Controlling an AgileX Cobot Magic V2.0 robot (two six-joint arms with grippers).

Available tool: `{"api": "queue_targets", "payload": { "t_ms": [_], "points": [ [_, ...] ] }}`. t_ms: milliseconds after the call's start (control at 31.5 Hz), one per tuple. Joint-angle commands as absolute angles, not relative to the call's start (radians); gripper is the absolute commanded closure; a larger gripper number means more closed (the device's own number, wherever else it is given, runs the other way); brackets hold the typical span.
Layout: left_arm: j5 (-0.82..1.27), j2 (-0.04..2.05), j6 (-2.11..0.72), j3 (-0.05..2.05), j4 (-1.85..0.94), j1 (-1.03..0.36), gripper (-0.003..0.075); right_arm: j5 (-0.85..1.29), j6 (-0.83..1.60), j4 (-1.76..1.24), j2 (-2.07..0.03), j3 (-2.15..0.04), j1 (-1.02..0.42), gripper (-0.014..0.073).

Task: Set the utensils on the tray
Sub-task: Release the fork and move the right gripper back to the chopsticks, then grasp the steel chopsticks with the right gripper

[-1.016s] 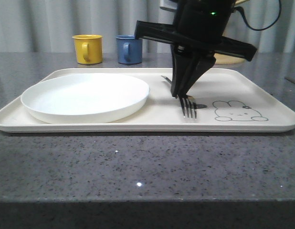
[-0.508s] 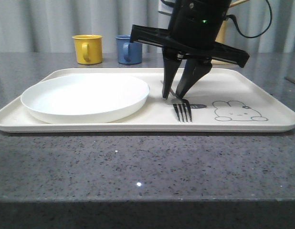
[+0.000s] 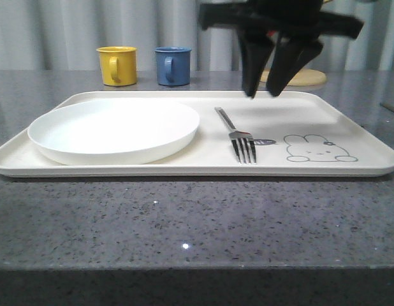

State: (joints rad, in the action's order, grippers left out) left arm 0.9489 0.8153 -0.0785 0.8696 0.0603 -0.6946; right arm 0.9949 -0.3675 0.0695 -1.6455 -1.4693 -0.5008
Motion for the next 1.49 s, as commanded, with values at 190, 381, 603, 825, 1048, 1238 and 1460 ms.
{"api": "queue_targets", "payload": {
  "t_ms": [190, 381, 603, 825, 1048, 1238, 1460],
  "points": [
    [0.892, 0.815, -0.069, 0.894, 0.060, -0.703, 0.0470, 1.002, -0.328, 0.256, -1.382, -1.354, -0.394, 0.0301],
    [0.892, 0.815, -0.069, 0.894, 0.060, -0.703, 0.0470, 1.003, -0.240, 0.214, -1.316, -1.257, -0.255, 0.0301],
    [0.892, 0.815, -0.069, 0.894, 0.060, -0.703, 0.0470, 1.014, -0.090, 0.084, -1.310, -1.194, -0.084, 0.0301],
    [0.892, 0.815, -0.069, 0.894, 0.060, -0.703, 0.0470, 1.005, -0.016, 0.014, -1.336, -1.178, 0.014, 0.0301],
    [0.890, 0.815, -0.069, 0.894, 0.060, -0.703, 0.0470, 0.995, -0.012, 0.032, -1.413, -1.178, 0.025, 0.0307],
    [0.890, 0.815, -0.069, 0.894, 0.060, -0.703, 0.0470, 0.953, -0.012, 0.033, -1.490, -1.178, 0.026, 0.0307],
    [0.890, 0.815, -0.069, 0.894, 0.060, -0.703, 0.0470, 0.916, -0.012, 0.031, -1.554, -1.178, 0.036, 0.0307]
  ]
}}
